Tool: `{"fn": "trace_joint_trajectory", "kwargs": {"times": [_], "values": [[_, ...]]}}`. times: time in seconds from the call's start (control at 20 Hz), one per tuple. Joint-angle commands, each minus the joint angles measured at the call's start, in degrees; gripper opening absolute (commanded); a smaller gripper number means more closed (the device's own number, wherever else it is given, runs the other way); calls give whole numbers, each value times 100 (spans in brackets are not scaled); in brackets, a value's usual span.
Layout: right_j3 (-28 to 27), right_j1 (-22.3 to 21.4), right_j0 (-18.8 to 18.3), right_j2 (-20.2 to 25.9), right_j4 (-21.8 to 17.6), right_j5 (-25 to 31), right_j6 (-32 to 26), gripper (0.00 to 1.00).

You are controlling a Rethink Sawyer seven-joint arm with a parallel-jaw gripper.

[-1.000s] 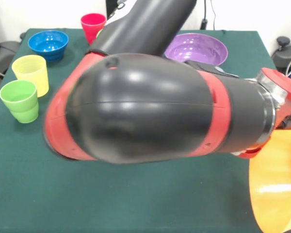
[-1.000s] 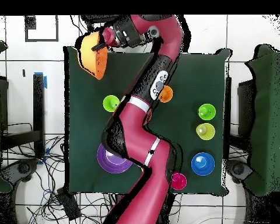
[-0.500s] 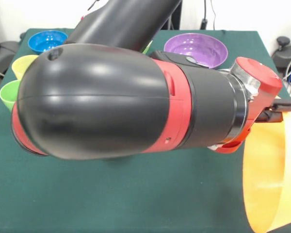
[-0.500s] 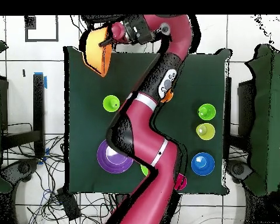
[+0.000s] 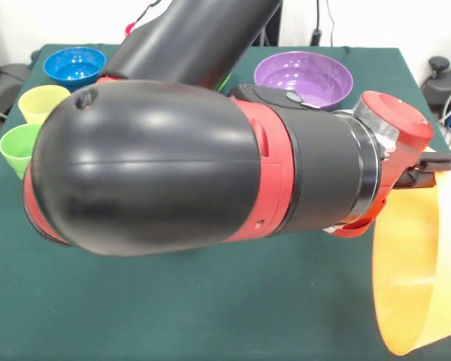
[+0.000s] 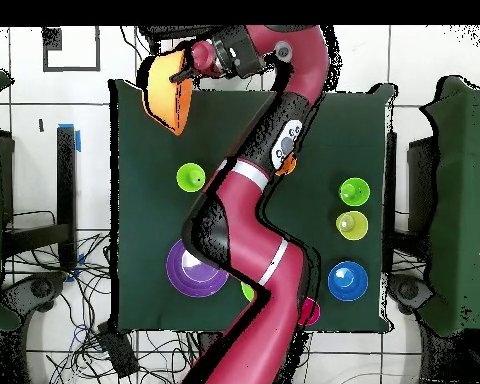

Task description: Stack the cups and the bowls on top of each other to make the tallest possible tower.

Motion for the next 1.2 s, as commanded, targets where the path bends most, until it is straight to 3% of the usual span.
{"fn": "trace_joint_trajectory", "kwargs": {"times": [0.05, 1.2], "values": [[-1018, 174, 19, -80, -426, 651, -1664, 0], [-1000, 314, -62, -15, -758, 633, -2149, 0]]}}
